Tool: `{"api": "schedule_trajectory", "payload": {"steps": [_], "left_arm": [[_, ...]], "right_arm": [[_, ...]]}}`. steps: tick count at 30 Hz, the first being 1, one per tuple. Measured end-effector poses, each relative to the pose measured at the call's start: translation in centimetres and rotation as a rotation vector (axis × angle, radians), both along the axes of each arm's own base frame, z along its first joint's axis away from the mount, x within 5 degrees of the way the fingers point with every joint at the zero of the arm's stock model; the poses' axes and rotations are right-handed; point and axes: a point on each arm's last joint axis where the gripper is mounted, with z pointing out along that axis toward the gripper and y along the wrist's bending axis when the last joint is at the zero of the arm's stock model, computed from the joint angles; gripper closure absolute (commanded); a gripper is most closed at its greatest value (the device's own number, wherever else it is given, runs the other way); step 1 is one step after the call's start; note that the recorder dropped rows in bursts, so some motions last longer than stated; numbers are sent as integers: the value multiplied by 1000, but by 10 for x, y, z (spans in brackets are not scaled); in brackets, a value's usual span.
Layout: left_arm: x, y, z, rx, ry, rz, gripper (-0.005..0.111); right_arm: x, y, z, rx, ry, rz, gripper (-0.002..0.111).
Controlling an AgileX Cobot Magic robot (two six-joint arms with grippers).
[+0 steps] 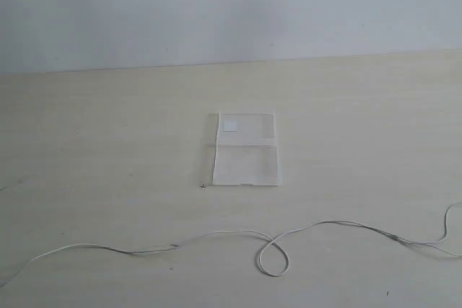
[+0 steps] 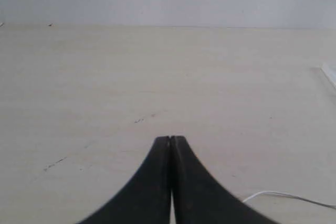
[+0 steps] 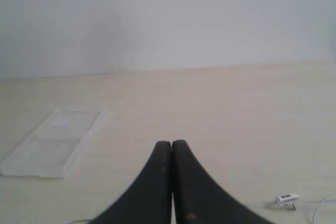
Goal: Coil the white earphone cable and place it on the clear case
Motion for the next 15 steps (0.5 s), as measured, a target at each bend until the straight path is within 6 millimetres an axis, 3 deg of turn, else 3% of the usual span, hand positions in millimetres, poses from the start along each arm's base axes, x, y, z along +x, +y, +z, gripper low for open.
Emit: {"api": "schedule_trajectory", "payload": {"steps": [8, 15], "left_arm": [[0, 0, 0, 0, 0, 0, 107], [0, 0, 0, 0, 0, 0, 107]], "right_arm": [[1, 0, 8, -4, -92, -2, 108], [0, 0, 29, 21, -316, -3, 108]]}}
